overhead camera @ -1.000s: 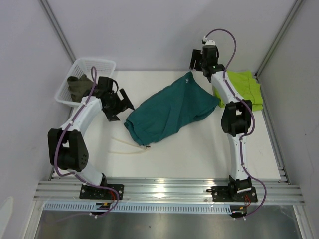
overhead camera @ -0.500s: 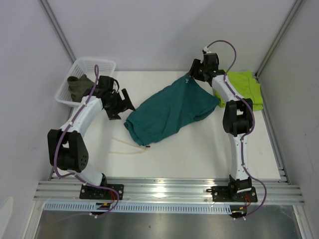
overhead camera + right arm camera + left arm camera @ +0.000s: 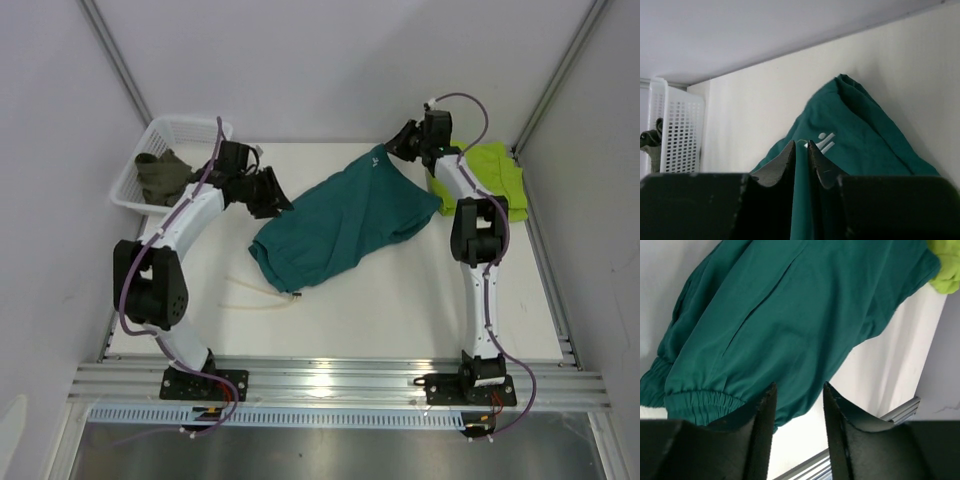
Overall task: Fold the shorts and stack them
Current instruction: Fold the shorts
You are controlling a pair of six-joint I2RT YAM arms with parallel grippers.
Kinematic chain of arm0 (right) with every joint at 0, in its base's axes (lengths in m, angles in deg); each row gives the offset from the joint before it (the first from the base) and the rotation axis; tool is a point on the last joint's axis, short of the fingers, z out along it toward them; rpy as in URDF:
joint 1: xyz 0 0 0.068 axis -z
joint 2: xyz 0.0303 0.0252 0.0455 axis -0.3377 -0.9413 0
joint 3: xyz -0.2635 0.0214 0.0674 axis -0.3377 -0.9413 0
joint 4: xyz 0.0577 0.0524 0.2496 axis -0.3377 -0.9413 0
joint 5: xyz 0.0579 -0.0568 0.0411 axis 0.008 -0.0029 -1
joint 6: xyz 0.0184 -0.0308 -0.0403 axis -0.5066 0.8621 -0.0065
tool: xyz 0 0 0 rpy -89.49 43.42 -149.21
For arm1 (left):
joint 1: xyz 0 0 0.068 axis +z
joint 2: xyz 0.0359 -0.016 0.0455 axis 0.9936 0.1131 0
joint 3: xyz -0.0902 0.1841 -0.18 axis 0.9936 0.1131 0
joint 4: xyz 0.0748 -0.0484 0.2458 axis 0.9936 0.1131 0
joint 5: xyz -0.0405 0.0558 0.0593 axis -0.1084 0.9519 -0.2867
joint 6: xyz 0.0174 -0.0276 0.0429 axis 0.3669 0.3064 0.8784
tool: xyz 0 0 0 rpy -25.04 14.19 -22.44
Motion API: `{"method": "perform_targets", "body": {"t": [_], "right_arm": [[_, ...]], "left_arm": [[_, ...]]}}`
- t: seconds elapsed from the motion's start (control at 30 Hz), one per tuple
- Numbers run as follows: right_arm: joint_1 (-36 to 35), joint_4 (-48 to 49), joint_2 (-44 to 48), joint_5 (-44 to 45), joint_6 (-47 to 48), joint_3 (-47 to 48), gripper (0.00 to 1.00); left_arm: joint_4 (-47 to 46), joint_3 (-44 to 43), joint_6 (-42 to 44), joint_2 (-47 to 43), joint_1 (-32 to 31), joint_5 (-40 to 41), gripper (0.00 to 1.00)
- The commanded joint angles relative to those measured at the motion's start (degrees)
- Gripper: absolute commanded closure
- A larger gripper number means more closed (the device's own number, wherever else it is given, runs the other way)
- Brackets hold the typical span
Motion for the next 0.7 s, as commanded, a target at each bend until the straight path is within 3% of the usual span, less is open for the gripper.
{"method": "perform_targets", "body": {"t": [0.0,0.13,0.23,0.37,0.53,0.67], "right_arm": [[-1.0,2.0,-4.0,-2.7,-2.8,3.1,0.83],[-1.5,2.8,-6.4,-2.7,-3.9,3.5,0.85],[-1.8,2.7,-8.9,-1.7,-5.2,4.6,0.89],[-2.0,-1.6,-12.2,3.3,-5.4,9.1,0.95],[-1.7,-8.4,-14.1,11.2,-3.1,13.1,0.94],[-1.1,-8.5,-13.5,11.8,-1.4,11.7,0.93]], "left_arm": [[-1.4,-1.2,-1.1,2.9,-0.4,-2.3,0.57],[-1.9,-0.8,-1.0,4.5,-0.4,-3.0,0.66],[-2.9,1.7,-1.3,4.5,-0.4,-3.4,0.79],[-4.2,5.4,-1.9,3.9,0.0,-2.8,0.91],[-2.8,10.5,-4.3,4.4,2.8,0.0,1.00],[-1.5,12.4,-5.3,5.1,5.1,1.6,0.99]]}}
